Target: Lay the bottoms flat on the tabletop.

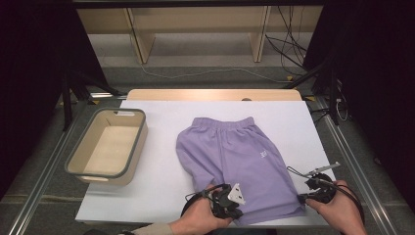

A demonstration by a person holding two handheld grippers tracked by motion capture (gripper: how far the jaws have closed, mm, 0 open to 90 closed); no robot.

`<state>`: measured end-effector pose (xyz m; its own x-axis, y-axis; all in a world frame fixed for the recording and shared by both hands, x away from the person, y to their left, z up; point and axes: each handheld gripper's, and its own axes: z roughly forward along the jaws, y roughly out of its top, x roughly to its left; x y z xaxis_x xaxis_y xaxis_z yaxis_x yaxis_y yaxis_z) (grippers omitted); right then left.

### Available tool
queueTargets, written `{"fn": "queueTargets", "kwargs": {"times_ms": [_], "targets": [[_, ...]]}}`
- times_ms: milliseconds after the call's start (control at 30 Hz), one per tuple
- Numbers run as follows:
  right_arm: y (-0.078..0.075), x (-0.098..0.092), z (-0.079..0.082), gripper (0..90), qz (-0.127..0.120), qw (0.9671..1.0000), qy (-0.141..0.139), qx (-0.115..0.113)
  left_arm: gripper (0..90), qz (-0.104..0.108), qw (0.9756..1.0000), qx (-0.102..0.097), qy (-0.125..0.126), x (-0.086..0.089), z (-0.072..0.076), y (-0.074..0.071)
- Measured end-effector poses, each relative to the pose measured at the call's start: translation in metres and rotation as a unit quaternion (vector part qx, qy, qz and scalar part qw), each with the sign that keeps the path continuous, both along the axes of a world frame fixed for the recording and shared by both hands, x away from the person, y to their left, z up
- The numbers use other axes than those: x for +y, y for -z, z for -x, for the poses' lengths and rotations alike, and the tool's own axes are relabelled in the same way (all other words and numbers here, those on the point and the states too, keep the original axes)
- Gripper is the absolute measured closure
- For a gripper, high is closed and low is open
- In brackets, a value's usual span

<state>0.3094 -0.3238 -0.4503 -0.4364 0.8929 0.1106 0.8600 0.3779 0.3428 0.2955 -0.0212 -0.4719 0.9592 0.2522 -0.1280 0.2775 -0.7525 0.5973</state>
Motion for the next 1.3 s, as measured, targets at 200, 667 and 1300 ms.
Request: {"fn": "queueTargets", "kwargs": {"times_ms": [200,667,1300], "targets": [[0.001,0.002,0.002,90.0,0.008,0.9995,-0.021,0.024,89.5,-0.01,0.9999,0.002,0.013,-0.001,0.004,0.001],[-0.017,0.006,-0.055,67.1,-0.031,0.9951,0.028,-0.09,88.6,-0.015,0.9997,-0.003,0.018,-0.002,0.003,0.004],[0.017,0.055,-0.191,59.4,-0.025,0.9952,0.015,-0.094,88.4,-0.014,0.9997,-0.003,0.021,-0.001,0.003,0.005]]}}
